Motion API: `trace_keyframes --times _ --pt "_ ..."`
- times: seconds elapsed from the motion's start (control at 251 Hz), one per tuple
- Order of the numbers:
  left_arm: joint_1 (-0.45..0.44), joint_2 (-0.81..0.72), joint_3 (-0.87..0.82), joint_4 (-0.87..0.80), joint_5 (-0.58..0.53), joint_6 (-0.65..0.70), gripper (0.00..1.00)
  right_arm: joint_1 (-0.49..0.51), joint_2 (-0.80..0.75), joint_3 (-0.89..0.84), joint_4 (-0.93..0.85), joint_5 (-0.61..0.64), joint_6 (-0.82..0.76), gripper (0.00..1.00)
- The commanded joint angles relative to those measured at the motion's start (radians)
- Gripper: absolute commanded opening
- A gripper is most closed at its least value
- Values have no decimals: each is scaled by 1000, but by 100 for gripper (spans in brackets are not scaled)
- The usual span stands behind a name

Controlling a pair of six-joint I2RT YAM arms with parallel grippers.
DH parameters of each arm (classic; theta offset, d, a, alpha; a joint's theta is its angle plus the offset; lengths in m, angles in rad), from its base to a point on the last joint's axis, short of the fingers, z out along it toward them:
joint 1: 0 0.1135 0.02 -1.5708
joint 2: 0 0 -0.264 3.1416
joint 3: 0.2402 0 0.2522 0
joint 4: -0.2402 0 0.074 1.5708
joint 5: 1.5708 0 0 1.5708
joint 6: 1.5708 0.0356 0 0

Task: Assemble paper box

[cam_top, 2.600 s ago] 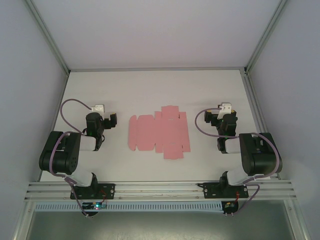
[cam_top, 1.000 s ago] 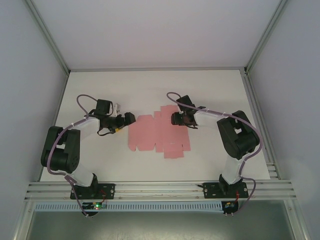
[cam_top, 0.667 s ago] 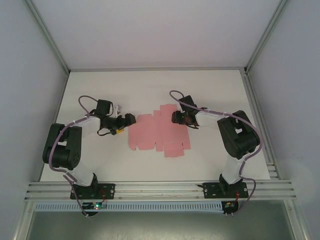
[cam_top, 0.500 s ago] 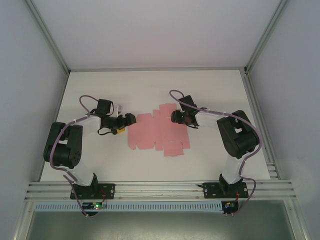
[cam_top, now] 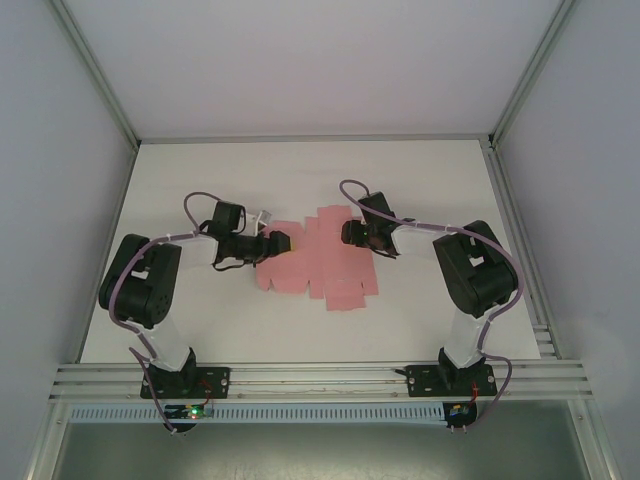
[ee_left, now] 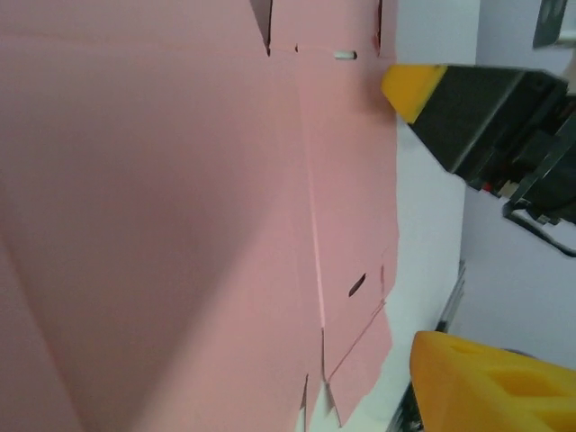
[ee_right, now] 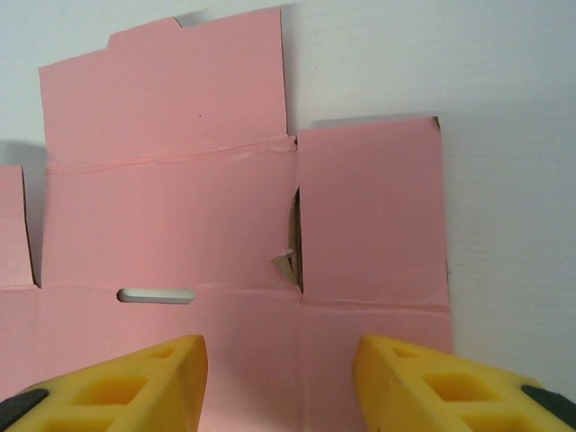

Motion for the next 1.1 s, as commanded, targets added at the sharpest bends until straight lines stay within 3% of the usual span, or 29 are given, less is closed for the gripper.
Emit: trace_keyframes --times 0.0,0.16,0.355,0.463,0.611,0.754,0.95,1.093 --pt "3 -79 -7 39 -7 31 44 -5 55 -72 -128 -45 24 52" --pt "-1 -142 -26 45 -28 83 0 -18 -35 -98 -61 -105 -11 56" --pt "0 -236 -36 91 -11 169 0 -56 -313 -152 58 -193 -108 71" --pt "-1 -312 -62 176 56 212 0 -146 -478 -262 176 -321 -110 79" --pt "-16 -409 -90 221 123 258 0 -308 -699 -433 242 -509 -148 82" --pt "-46 -497 -104 208 157 288 0 -346 -892 -562 268 -579 -216 86" --pt "-100 -662 -119 164 199 373 0 -361 -1029 -681 435 -665 -197 89" --pt "-118 -792 -144 153 144 400 0 -363 -1059 -702 496 -745 -202 89"
